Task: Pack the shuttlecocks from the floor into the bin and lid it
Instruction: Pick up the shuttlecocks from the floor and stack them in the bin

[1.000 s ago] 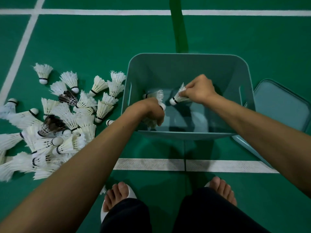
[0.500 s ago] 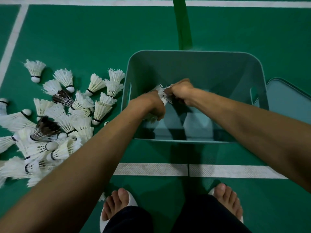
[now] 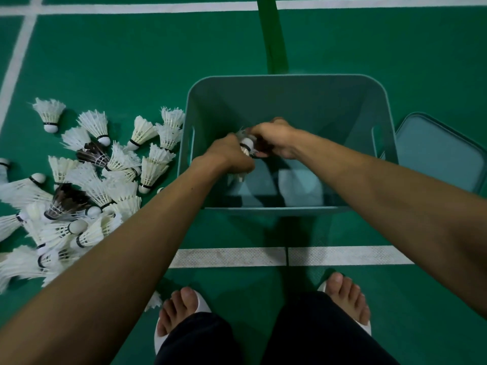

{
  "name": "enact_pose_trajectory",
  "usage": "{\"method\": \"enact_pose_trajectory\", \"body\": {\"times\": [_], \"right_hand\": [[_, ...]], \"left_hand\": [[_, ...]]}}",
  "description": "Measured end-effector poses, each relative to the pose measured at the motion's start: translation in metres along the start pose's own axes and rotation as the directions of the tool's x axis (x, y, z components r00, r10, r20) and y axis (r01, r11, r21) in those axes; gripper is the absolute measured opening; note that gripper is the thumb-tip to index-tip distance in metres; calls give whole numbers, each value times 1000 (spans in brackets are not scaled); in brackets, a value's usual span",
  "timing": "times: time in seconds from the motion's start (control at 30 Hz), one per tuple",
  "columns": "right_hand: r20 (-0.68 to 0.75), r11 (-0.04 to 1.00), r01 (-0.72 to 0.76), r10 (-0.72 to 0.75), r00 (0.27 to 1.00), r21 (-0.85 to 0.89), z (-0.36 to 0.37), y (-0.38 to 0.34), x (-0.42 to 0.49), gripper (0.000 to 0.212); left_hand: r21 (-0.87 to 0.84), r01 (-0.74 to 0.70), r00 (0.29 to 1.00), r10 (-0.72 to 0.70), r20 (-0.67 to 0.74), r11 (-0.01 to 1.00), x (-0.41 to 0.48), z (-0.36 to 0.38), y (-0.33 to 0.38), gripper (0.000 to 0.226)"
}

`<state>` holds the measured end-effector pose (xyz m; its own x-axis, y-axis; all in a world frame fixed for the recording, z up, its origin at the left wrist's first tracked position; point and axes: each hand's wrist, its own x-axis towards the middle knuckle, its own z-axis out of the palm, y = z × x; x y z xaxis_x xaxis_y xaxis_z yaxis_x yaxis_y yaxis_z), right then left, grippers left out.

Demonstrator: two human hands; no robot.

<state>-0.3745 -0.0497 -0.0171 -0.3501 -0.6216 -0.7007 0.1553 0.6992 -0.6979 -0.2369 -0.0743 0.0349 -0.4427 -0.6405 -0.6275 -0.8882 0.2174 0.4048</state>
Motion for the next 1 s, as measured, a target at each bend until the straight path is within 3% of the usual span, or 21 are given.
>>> {"method": "enact_pose_trajectory", "body": {"times": [0.1, 0.17, 0.27, 0.3, 0.37, 0.47, 0.53, 0.6, 0.7, 0.8, 1.0], "right_hand": [[-253, 980, -13, -38, 967, -199, -19, -11, -14, 13], [-283, 967, -59, -14, 959, -246, -32, -19, -35, 18], [14, 957, -212, 219, 976, -197, -43, -28, -80, 45], [129, 958, -251, 269, 954, -138, -43, -28, -91, 50], [259, 960, -272, 245, 934, 74, -40, -26, -104, 45], [184, 943, -194, 147, 972, 272, -36, -26, -111, 21], [91, 939, -155, 134, 987, 306, -40, -27, -109, 11], [-103, 973, -97, 121, 987, 210, -48, -23, -102, 9], [-375, 993, -65, 24, 927, -98, -54, -10, -85, 13], [-360, 971, -116, 35, 932, -207, -43, 0, -67, 16], [-254, 981, -98, 53, 966, -168, -12, -8, -26, 25]], "left_hand": [[-113, 5, 992, -19, -124, 994, -1, -8, 1, 27], [-348, -7, 985, -54, -165, 938, -2, -11, 5, 29], [-742, -62, 974, -121, -190, 668, -10, -13, 20, 28], [-793, -79, 969, -141, -204, 604, -14, -12, 24, 31], [-813, -100, 964, -145, -221, 574, -21, -8, 33, 39], [-787, -85, 982, -83, -170, 611, -30, 1, 37, 48], [-733, -53, 995, -28, -97, 678, -35, 5, 32, 70], [-619, 3, 996, -55, -64, 785, -38, 7, 24, 85], [-323, 46, 990, -87, -113, 945, -39, 3, 12, 55], [-57, 19, 998, -22, -62, 998, -36, -1, 9, 38], [150, -69, 996, 58, 72, 986, -10, -2, 5, 40]]}}
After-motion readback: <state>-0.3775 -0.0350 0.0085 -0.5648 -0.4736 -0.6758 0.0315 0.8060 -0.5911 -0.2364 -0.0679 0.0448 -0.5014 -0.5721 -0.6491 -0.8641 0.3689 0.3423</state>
